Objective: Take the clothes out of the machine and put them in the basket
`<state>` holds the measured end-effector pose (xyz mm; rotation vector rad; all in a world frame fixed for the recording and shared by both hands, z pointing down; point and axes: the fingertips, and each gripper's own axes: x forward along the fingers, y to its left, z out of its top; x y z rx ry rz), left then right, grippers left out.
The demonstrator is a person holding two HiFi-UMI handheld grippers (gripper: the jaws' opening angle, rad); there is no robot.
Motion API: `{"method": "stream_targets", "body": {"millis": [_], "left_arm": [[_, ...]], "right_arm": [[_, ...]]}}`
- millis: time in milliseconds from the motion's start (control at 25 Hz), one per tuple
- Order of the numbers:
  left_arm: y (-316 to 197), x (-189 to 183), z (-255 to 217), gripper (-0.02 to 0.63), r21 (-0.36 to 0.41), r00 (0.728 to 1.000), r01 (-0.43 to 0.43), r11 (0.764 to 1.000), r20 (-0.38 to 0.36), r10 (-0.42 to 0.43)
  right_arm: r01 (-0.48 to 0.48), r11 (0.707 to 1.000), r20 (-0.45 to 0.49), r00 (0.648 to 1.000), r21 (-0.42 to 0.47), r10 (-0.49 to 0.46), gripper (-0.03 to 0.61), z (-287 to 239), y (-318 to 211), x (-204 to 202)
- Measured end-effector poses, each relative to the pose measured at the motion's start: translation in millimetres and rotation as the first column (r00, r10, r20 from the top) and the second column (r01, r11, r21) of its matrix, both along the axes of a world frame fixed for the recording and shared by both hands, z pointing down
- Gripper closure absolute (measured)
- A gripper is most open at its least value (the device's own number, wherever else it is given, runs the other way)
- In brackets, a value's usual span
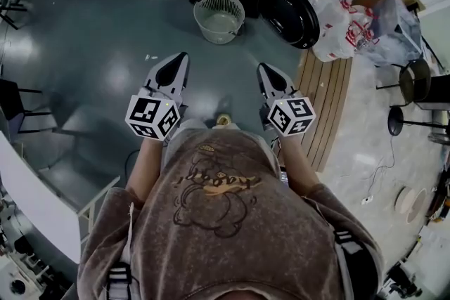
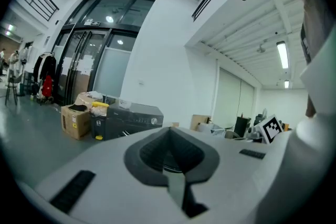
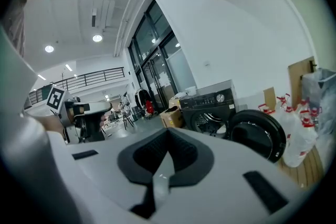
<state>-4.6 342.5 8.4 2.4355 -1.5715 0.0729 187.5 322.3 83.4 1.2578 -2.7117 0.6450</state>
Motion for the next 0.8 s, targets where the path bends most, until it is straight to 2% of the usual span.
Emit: {"method": "stream_targets", "body": {"millis": [240,480,800], "left_arm": [[-42.9,-11.5,1.7,0.611,0.016,0.999,0.037,0.999,-0.021,-0.037],[-99.1,-18.1,12.3,0.611,0.029,0.999,0.024,0.999,-0.035,-0.023],[-213.8,-50.9,23.0,0.611,0.029,0.999,0.003,1.0,-0.035,-0.002]], "right_arm": [[0.023,0.999,-0.004,1.0,0.023,-0.023,0.58,-1.5,-38.4,-10.2],[0.015,0.999,-0.011,1.0,0.052,-0.015,0.58,-0.1,-87.2,-20.1],[-0.024,0.998,-0.017,1.0,0.051,0.025,0.58,4.4,-189.0,-54.6]]}}
